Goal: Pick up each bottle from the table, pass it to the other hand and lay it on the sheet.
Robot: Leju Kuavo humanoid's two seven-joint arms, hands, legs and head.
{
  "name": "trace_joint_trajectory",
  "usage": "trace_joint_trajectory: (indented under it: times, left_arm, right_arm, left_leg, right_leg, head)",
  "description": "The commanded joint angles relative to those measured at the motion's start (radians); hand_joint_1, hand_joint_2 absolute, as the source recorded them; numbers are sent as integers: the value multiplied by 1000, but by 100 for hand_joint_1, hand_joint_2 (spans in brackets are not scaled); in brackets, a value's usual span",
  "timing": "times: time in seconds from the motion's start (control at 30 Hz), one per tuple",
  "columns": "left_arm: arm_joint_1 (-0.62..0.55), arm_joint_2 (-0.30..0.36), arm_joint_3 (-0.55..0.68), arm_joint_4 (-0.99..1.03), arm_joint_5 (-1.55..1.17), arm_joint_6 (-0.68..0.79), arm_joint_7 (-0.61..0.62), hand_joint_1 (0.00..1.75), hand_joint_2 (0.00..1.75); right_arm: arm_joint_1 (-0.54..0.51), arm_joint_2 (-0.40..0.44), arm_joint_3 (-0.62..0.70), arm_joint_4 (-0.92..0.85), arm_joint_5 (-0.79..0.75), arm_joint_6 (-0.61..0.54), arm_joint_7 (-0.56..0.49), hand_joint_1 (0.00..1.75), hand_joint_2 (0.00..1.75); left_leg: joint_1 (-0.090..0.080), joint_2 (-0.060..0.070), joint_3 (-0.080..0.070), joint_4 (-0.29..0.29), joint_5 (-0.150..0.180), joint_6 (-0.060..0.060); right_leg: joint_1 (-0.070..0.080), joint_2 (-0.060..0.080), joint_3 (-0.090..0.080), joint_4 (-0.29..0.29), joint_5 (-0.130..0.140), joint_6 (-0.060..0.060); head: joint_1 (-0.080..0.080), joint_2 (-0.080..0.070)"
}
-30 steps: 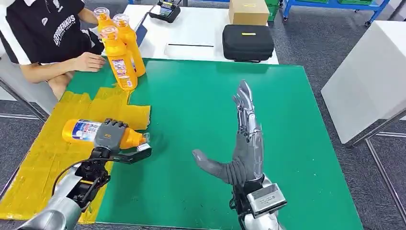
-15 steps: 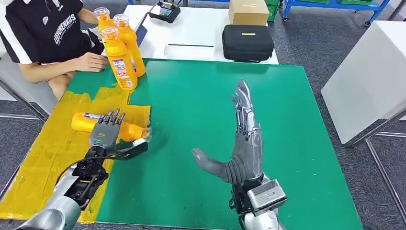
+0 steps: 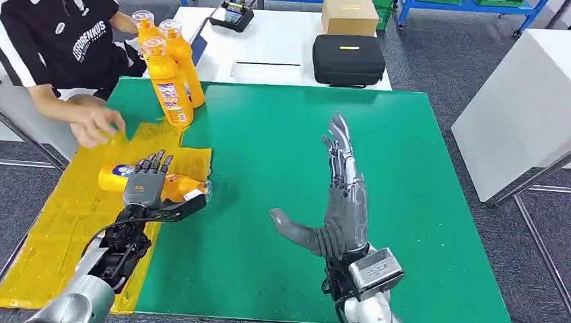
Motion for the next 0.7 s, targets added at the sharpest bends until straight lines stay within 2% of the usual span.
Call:
trace_joint_trajectory:
  times: [0.03, 0.07, 0.1, 0.17, 0.2, 0.3, 0.37, 0.4, 0.57, 0.7]
  left_arm:
    - [111, -19, 106, -405, 228, -63, -127, 0, 175]
    - [173, -18, 108, -577, 299, -112, -160, 0, 175]
    - [233, -8, 103, -730, 354, -172, -172, 0, 0]
    - [369, 9, 97, -1025, 523, -283, -232, 0, 0]
    - [428, 21, 90, -1126, 591, -330, -262, 0, 0]
    - [512, 33, 84, -1225, 725, -426, -331, 0, 0]
    - [551, 11, 87, -1241, 834, -483, -373, 0, 0]
    - [562, -3, 89, -1237, 877, -508, -365, 0, 175]
    - [596, -56, 88, -1161, 1158, -631, -349, 0, 175]
    - [602, -66, 80, -1147, 1165, -626, -345, 0, 175]
  right_arm:
    - [27, -12, -30, 35, -46, 9, 9, 0, 175]
    - [42, -12, -47, 31, -44, 10, 12, 0, 175]
    - [55, -12, -63, 27, -31, 7, 14, 0, 175]
    - [81, -16, -108, 28, -17, 6, 26, 0, 175]
    - [98, -16, -139, 32, -56, 51, 25, 0, 175]
    - [139, -23, -212, 43, -99, 143, 2, 0, 175]
    - [179, -19, -277, 41, -104, 177, -7, 0, 175]
    - [193, -9, -309, 41, -97, 197, -5, 0, 175]
    - [220, 29, -409, 68, -49, 296, 3, 0, 175]
    - [225, 26, -423, 81, -57, 323, -2, 0, 175]
  left_leg:
    - [0, 0, 3, 0, -2, -1]
    - [0, 0, 5, 0, -3, -2]
    - [1, 0, 3, 0, -2, -1]
    - [1, 3, 2, 0, -3, -1]
    - [0, 4, 5, 1, -5, -1]
    - [0, 4, 4, 0, -4, -1]
    - [0, 2, 3, 0, -4, -2]
    - [0, 2, 5, 0, -6, -3]
    - [-1, 0, 7, -1, -7, -4]
    - [0, 0, 6, -2, -6, -4]
  right_leg:
    - [1, -2, 3, -1, -2, -1]
    - [1, -2, 5, 0, -3, -1]
    - [1, -2, 3, -1, -2, -1]
    - [1, 1, 2, -1, -2, -1]
    - [1, 1, 4, 0, -4, -1]
    - [1, 3, 3, -1, -2, -1]
    - [1, 1, 3, -2, -3, -1]
    - [0, 0, 5, -1, -4, -2]
    - [0, -2, 7, -1, -6, -3]
    - [0, -1, 5, -2, -4, -3]
  head:
    - [0, 0]
    - [0, 0]
    - [0, 0]
    - [0, 0]
    - [0, 0]
    - [0, 0]
    - [0, 0]
    - [0, 0]
    - [0, 0]
    - [0, 0]
